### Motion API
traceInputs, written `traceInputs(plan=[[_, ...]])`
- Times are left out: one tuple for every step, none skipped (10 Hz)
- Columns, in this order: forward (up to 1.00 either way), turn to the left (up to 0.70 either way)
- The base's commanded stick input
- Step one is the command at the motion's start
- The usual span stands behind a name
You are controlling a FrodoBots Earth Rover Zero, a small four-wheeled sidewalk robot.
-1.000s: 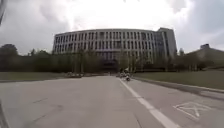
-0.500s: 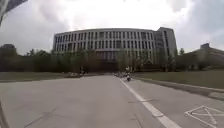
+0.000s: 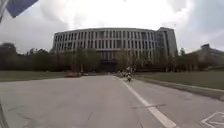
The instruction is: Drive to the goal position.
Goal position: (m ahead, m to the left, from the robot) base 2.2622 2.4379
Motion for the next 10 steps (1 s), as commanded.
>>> traceInputs(plan=[[0.70,0.10],[0.70,0.35],[0.70,0.35],[0.70,0.24],[0.70,0.04],[0.70,0.00],[0.70,0.00],[0.70,0.00],[0.70,0.00],[0.70,0.00]])
